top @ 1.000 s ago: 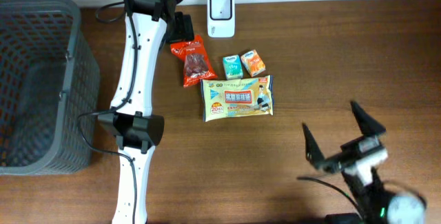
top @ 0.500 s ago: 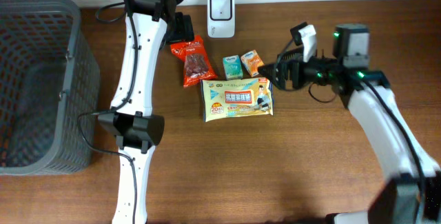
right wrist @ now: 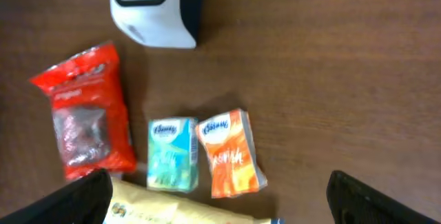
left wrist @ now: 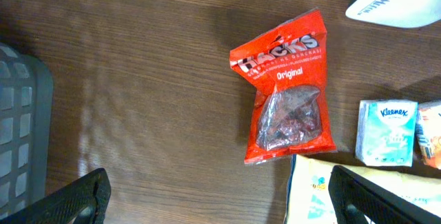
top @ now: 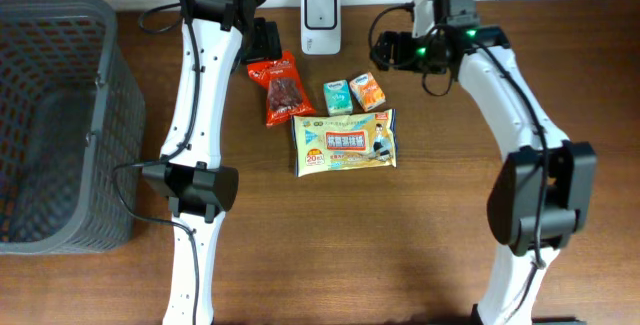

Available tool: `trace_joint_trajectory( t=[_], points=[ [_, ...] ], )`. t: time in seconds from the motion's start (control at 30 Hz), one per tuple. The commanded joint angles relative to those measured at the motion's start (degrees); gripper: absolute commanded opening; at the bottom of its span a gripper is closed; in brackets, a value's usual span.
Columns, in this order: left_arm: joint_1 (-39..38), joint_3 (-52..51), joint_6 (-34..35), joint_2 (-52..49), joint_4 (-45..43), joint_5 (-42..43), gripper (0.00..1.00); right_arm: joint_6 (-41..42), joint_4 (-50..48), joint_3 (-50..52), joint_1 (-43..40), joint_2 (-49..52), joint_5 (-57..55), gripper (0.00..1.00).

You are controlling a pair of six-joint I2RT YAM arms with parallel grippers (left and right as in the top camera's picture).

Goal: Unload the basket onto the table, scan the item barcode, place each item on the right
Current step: 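Reach the right gripper to the orange tissue pack and grasp it, then lift the orange tissue pack to the scanner window with the right gripper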

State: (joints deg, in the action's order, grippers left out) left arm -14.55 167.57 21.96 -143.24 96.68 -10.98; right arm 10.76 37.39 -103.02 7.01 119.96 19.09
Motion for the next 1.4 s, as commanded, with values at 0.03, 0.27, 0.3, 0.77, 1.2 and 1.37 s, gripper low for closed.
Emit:
trace_joint_trajectory(
  t=[0.03,0.27,0.3,0.77,1.2,1.37],
  points=[
    [-0.1,0.4,0.3,0.9,0.0,-0.4,0.99,-3.3,-2.5,-0.4,1.0,4.4,-1.8,0.99],
    [-0.1,0.4,0.3,0.9,0.0,-0.4,0.99,-7.5,-4.9,-0.4,1.0,11.7,5.7,0.74],
    [-0.1,0.4,0.3,0.9,0.0,-0.4,0.99,-7.3,-5.1,-0.4,1.0,12.2,5.8,0.7],
    [-0.1,0.4,0.3,0.9,0.0,-0.4,0.99,-7.3,-5.0,-1.0,1.6,16.5,5.8,0.04],
    [-0.1,0.4,0.3,0.9,0.0,-0.4,0.99,-10.9,-17.2,-12.7,2.0,14.3,5.7,0.04],
    [-0.1,0.4,0.3,0.9,0.0,-0.4,0.99,-28.7,-28.3,-12.7,6.9,14.5,-10.5,0.04]
  ],
)
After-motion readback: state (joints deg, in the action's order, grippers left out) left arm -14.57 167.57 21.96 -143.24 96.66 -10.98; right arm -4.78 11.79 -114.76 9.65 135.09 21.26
